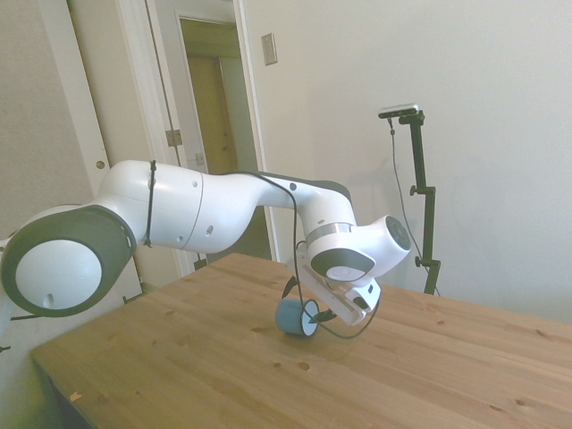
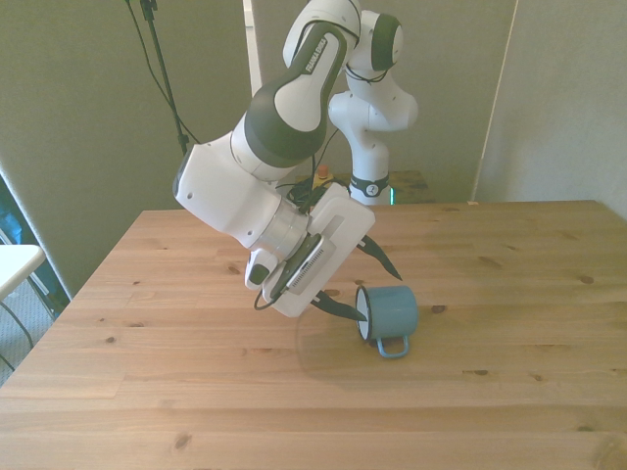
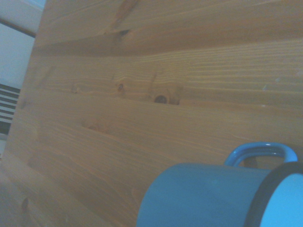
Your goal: Flip the mug upright
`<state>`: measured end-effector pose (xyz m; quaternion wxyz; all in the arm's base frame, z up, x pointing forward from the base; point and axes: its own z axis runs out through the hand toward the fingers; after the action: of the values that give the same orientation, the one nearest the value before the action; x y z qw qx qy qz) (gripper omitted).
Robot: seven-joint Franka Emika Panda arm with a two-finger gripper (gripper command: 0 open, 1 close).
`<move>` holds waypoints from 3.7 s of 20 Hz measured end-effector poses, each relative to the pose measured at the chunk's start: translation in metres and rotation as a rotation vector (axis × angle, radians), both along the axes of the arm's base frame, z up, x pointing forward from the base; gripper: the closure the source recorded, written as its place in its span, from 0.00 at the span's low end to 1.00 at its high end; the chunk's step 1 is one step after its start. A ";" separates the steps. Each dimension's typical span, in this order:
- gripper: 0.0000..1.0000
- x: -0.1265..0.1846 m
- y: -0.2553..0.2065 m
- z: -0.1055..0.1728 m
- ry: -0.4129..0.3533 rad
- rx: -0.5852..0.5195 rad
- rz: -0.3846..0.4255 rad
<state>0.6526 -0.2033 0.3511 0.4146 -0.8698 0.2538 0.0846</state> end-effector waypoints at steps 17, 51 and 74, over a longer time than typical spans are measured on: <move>0.00 0.003 0.008 -0.006 0.002 0.099 0.021; 1.00 0.003 0.016 -0.007 0.004 0.131 0.064; 1.00 -0.003 0.126 0.080 0.026 -0.562 -0.054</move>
<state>0.6496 -0.0776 0.4309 0.1560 -0.9425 0.2955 0.0111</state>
